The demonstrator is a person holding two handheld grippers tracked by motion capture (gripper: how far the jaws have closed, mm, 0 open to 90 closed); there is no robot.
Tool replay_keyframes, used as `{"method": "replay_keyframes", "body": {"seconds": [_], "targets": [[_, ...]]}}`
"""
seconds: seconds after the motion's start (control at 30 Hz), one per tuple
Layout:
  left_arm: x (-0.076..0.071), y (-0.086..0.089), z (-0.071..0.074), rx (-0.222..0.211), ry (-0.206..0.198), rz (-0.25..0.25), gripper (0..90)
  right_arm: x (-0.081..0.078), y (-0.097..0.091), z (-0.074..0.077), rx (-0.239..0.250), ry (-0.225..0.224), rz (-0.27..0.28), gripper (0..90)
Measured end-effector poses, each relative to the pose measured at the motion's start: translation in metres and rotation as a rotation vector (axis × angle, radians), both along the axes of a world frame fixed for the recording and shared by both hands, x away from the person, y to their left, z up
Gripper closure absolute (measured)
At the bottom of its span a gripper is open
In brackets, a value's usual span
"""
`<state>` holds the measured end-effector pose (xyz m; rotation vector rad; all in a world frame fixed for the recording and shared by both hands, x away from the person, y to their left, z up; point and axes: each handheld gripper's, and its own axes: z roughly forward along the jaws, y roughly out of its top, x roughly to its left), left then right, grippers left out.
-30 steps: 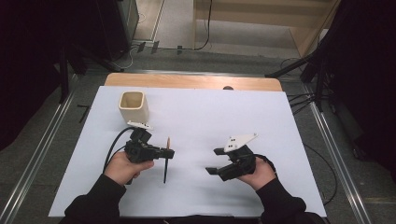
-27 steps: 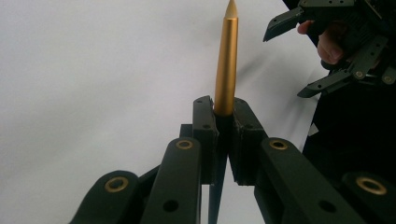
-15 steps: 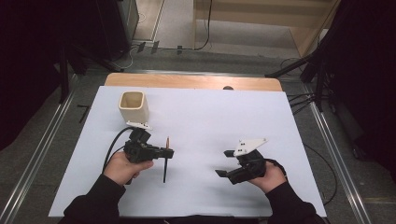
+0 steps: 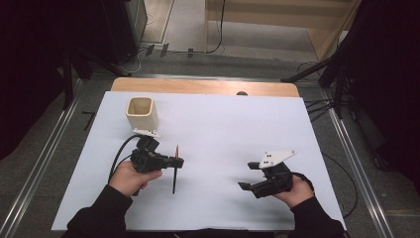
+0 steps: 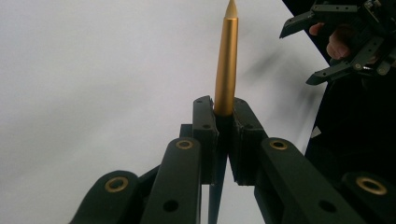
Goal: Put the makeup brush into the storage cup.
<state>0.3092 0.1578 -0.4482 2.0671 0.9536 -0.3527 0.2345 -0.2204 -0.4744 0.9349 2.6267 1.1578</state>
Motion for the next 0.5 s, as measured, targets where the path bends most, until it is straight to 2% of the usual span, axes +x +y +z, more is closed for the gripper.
{"method": "replay_keyframes", "body": {"seconds": [0.5], "targets": [[0.000,0.007,0.002,0.014,-0.007,0.005,83.5,-0.005,-0.020,-0.004,-0.002,0.018,-0.041,24.9]]}}
